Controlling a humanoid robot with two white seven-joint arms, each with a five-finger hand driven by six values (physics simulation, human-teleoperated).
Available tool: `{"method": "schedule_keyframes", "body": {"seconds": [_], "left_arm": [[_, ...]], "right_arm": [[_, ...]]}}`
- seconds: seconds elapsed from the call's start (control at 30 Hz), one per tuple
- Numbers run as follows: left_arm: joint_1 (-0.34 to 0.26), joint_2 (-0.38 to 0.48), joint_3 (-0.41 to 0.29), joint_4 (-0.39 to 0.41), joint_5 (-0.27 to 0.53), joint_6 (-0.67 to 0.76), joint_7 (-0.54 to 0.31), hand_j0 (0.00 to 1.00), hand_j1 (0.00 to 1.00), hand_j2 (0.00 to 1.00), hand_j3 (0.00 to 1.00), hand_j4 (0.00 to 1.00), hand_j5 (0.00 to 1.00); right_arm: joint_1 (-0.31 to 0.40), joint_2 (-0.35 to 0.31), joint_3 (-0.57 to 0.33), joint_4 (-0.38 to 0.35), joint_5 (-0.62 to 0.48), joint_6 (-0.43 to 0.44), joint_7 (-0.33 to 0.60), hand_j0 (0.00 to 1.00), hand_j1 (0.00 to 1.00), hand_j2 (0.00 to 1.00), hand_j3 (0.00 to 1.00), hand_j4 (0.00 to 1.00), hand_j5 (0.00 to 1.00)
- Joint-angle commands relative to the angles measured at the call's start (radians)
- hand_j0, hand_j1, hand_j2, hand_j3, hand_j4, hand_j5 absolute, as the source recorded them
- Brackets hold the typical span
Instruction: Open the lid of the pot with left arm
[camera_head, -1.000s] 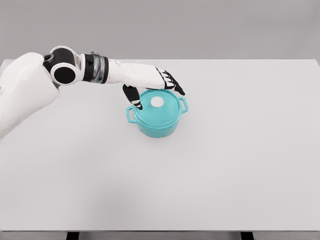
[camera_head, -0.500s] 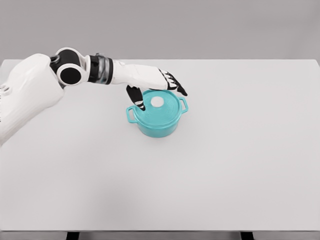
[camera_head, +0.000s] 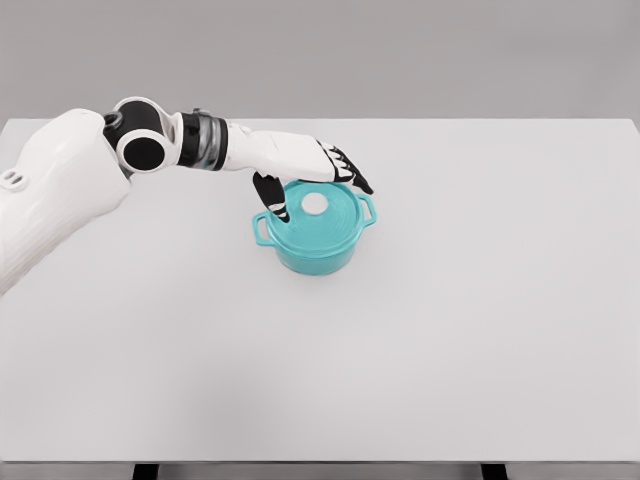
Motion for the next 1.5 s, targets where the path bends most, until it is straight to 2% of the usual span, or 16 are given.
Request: {"method": "schedule_keyframes", "body": {"seconds": [0.0,0.23,0.4,0.87,0.93,0.97,1.0,1.07,1.3,1.47], "left_arm": [[0.000,0.000,0.002,0.001,-0.005,0.003,0.000,1.00,1.00,1.00,1.00,1.00,1.00],[0.006,0.001,0.005,0.014,-0.004,0.003,0.000,1.00,1.00,1.00,1.00,1.00,1.00],[0.008,0.001,0.004,0.014,-0.004,0.003,0.000,0.83,0.83,0.83,0.83,0.83,0.83],[0.017,0.001,-0.001,0.011,-0.007,0.003,0.000,0.81,0.81,0.81,0.81,0.81,0.81],[0.021,0.001,-0.002,0.011,-0.005,0.003,0.000,0.78,0.78,0.78,0.78,0.78,0.78],[0.021,0.001,-0.002,0.011,-0.004,0.003,0.000,0.72,0.72,0.72,0.72,0.72,0.72],[0.021,0.005,-0.002,0.009,0.001,0.003,0.000,0.62,0.62,0.62,0.62,0.62,0.62],[0.021,0.008,-0.001,0.009,0.009,0.003,0.000,0.53,0.53,0.53,0.53,0.53,0.53],[0.023,0.011,-0.002,0.004,0.013,0.003,0.000,0.49,0.49,0.49,0.49,0.49,0.49],[0.023,0.023,-0.001,-0.049,0.039,0.003,0.000,0.46,0.46,0.46,0.46,0.46,0.46]], "right_arm": [[0.000,0.000,-0.001,0.000,0.000,0.000,0.000,1.00,1.00,1.00,1.00,1.00,1.00],[0.000,0.000,0.000,0.000,0.000,0.000,0.000,1.00,1.00,1.00,1.00,1.00,1.00],[0.002,0.000,-0.001,0.000,0.000,0.000,0.000,1.00,1.00,1.00,1.00,1.00,1.00],[0.002,0.000,0.000,0.000,0.000,0.000,0.000,1.00,1.00,1.00,1.00,1.00,1.00],[0.002,0.000,0.000,0.000,0.000,0.000,0.000,1.00,1.00,1.00,1.00,1.00,1.00],[0.002,0.000,-0.001,0.000,0.000,0.000,0.000,1.00,1.00,1.00,1.00,1.00,1.00],[0.000,0.000,0.000,0.000,0.000,0.000,0.000,1.00,1.00,1.00,1.00,1.00,1.00],[0.002,0.000,0.000,0.000,0.000,0.000,0.000,1.00,1.00,1.00,1.00,1.00,1.00],[0.000,0.000,-0.001,0.000,0.000,0.000,0.000,1.00,1.00,1.00,1.00,1.00,1.00],[0.002,0.000,0.000,0.000,0.000,0.000,0.000,1.00,1.00,1.00,1.00,1.00,1.00]]}}
